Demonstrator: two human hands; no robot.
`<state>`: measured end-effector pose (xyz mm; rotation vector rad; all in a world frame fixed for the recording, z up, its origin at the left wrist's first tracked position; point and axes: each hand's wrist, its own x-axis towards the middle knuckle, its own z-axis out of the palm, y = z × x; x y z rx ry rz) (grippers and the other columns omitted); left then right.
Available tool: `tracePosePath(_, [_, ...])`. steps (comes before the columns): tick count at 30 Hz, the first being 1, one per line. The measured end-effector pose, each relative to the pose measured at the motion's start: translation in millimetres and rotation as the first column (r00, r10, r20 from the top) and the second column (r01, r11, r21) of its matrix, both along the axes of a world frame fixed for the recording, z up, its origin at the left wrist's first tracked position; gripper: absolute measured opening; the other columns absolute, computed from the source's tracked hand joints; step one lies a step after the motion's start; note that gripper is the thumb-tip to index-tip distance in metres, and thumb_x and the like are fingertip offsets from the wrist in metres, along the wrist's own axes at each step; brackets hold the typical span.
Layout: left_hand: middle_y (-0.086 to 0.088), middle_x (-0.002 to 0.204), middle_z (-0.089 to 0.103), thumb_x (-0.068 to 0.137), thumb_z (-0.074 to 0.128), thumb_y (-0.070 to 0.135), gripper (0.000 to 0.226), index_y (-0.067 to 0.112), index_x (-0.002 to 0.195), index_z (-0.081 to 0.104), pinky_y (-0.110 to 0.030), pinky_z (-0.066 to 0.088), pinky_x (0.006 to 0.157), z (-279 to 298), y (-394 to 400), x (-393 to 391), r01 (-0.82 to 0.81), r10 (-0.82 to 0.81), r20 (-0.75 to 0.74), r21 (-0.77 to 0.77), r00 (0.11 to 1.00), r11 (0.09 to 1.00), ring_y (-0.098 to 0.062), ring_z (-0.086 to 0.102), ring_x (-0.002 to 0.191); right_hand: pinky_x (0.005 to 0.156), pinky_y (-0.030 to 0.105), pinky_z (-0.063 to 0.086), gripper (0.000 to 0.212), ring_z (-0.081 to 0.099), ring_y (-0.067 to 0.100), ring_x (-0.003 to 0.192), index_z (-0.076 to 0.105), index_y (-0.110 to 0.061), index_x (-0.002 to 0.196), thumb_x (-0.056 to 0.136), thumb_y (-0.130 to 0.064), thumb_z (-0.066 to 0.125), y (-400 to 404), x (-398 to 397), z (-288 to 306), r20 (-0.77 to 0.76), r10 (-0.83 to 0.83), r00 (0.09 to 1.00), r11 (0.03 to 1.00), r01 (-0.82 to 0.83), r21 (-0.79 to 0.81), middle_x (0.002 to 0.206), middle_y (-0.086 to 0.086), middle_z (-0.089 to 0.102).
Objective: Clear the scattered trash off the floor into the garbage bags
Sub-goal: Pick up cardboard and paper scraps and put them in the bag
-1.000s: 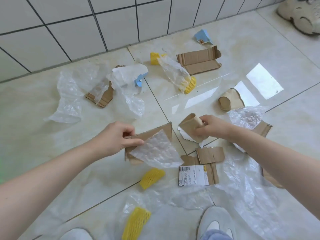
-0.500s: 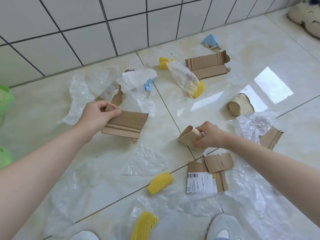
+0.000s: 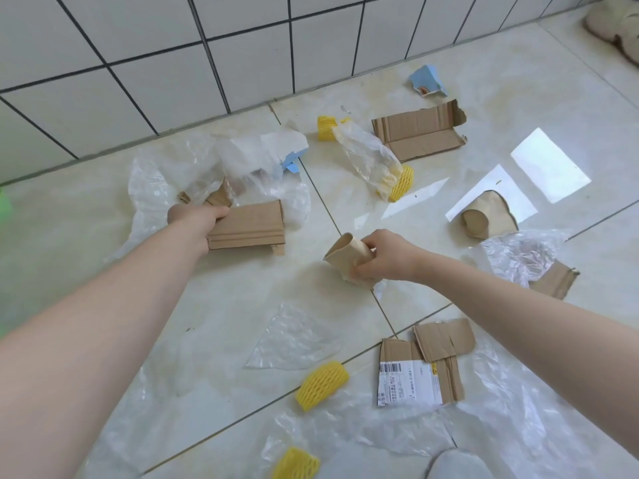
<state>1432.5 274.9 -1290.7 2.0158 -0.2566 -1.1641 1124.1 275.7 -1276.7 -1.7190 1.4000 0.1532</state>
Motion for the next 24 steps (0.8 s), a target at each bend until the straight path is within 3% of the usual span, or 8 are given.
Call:
tracePosePath(4, [-0.010,0.102,0.066,0.070,0.081,0.004,0.058,0.007,0.122,0.056,-0.040,0.057,0.077,-1.5,-9.5,-5.1,-0.076,0.074,-0.096,-0.021,0.993,0.997,-0.024,0.066,0.087,0.055,0.024,0.043,0.019,0.055,0.016,0.066,0.061,-0.010,0.076,0.073,-0.024,0.073,1.3,0.1,-5.7,0.010,0.005,1.000,1.000,-0.005,0.028,0.072,0.000,0.057])
tracePosePath(7, [-0.012,0.105,0.067,0.069,0.082,0.004,0.058,0.006,0.121,0.057,-0.042,0.057,0.079,-5.0,-10.1,-4.2,-0.115,0.111,-0.146,-0.017,0.983,0.993,-0.025,0.067,0.089,0.060,0.028,0.045,0.021,0.055,0.018,0.068,0.063,-0.008,0.080,0.073,-0.024,0.073,0.5,-4.5,-8.5,0.028,-0.024,0.999,0.999,0.023,0.041,0.074,0.002,0.058])
tracePosePath(12, [-0.004,0.106,0.067,0.076,0.076,0.004,0.040,0.014,0.114,0.067,-0.029,0.048,0.053,-10.7,-8.0,-3.1,-0.123,0.119,-0.160,-0.014,0.980,0.992,-0.015,0.061,0.075,0.066,0.032,0.050,0.018,0.059,0.020,0.075,0.065,-0.007,0.087,0.075,-0.019,0.070,-2.7,-12.4,-10.7,0.072,-0.070,0.995,0.996,0.066,0.062,0.082,0.004,0.061])
tracePosePath(15, [0.001,0.106,0.067,0.081,0.070,0.003,0.036,0.022,0.112,0.070,-0.027,0.044,0.053,-14.0,-7.8,-0.9,-0.133,0.121,-0.214,-0.044,0.969,0.990,-0.011,0.058,0.074,0.068,0.033,0.050,0.023,0.059,0.021,0.078,0.066,-0.004,0.093,0.075,-0.018,0.069,-3.2,-16.8,-10.7,0.086,-0.095,0.992,0.993,0.089,0.075,0.086,0.008,0.063])
tracePosePath(20, [0.006,0.088,0.067,0.079,0.071,0.000,0.033,0.019,0.106,0.073,-0.024,0.046,0.056,-12.4,-6.7,1.1,-0.178,0.164,-0.163,-0.076,0.973,0.981,-0.009,0.059,0.074,0.071,0.037,0.051,0.028,0.059,0.022,0.078,0.066,-0.003,0.093,0.071,-0.020,0.068,-1.7,-20.0,-8.2,0.113,-0.119,0.986,0.990,0.110,0.083,0.090,0.013,0.065])
tracePosePath(24, [-0.001,0.097,0.066,0.077,0.074,0.002,0.023,0.020,0.091,0.073,-0.025,0.049,0.063,-14.8,3.1,-0.1,-0.051,0.049,-0.112,-0.018,0.993,0.999,-0.015,0.060,0.086,0.069,0.036,0.051,0.033,0.059,0.022,0.078,0.065,-0.004,0.092,0.066,-0.025,0.066,0.3,-19.7,-2.9,0.129,-0.117,0.985,0.991,0.108,0.078,0.091,0.016,0.066])
